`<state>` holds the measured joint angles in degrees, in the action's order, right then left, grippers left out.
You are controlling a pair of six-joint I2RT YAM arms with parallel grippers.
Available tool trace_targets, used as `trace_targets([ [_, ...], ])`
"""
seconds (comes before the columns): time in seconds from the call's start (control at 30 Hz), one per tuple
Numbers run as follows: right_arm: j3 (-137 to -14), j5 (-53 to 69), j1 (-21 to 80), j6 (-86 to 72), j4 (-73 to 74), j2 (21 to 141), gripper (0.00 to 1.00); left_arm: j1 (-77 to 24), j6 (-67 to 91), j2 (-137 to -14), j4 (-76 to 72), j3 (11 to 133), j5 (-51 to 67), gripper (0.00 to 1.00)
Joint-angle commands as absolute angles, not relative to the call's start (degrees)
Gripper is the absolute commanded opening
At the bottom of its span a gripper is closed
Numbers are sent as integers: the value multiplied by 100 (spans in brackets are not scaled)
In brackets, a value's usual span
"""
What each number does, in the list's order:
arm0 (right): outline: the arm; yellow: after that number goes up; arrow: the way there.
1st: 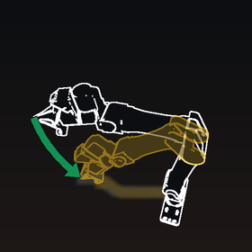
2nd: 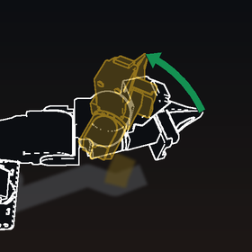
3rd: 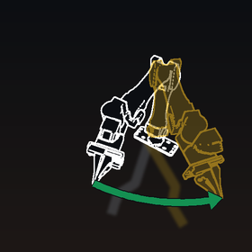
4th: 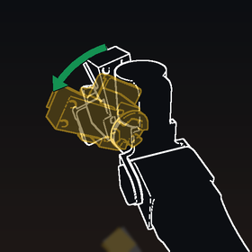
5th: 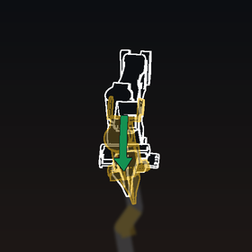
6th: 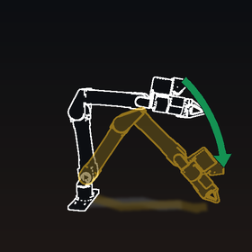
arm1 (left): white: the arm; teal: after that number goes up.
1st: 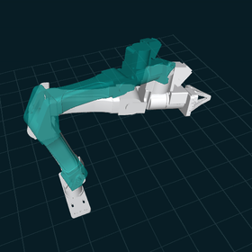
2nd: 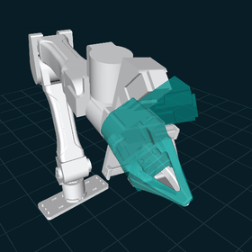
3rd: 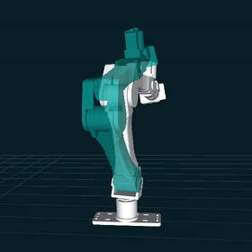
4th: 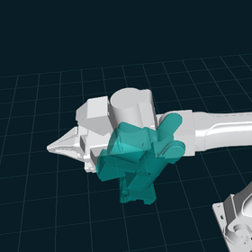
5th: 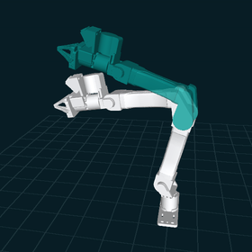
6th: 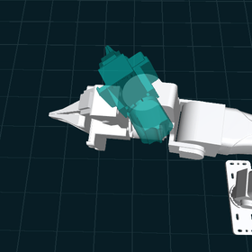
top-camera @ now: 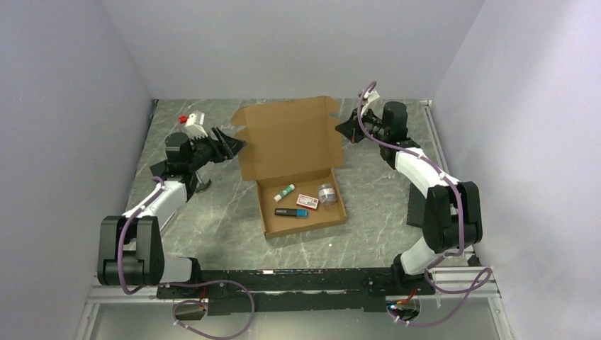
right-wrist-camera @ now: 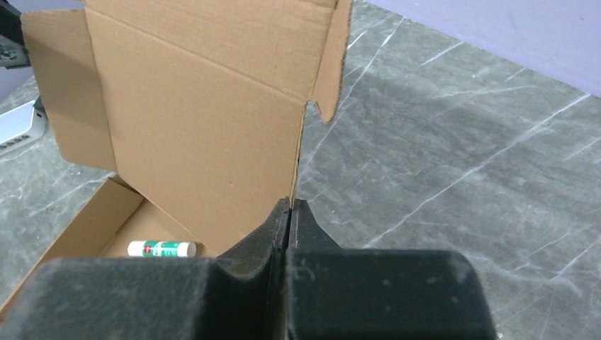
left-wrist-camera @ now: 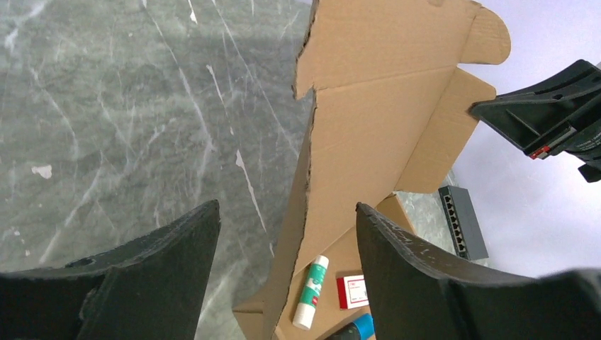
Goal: Fold the paper box
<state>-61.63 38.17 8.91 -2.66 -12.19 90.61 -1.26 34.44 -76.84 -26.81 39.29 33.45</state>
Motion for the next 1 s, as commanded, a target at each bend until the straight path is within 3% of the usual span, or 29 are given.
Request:
trace_targets([
  [0.0, -6029, 4137, 844, -127, -1655, 8754, 0, -80, 3420, -7387, -2282, 4231, 3447, 77],
  [0.17, -5945, 4175, 817, -165, -1713, 8726, 0, -45, 3322, -7344, -1720, 4502, 3234, 81],
  [0.37, -5890, 4188, 809, -242, -1777, 8704, 0, -35, 3389, -7494, -1473, 4840, 3202, 73],
  [0.67, -5879, 4162, 804, -264, -1770, 8698, 0, -44, 3394, -7878, -1486, 5111, 3719, 34],
  [0.87, -5880, 4173, 806, -295, -1754, 8661, 0, -52, 3275, -7837, -1499, 5080, 3932, 27],
  [0.9, -5880, 4175, 808, -298, -1752, 8659, 0, -59, 3244, -7821, -1486, 5080, 3963, 22],
  [0.97, -5880, 4170, 809, -320, -1726, 8630, 0, -75, 3174, -7768, -1492, 5065, 4008, 2],
])
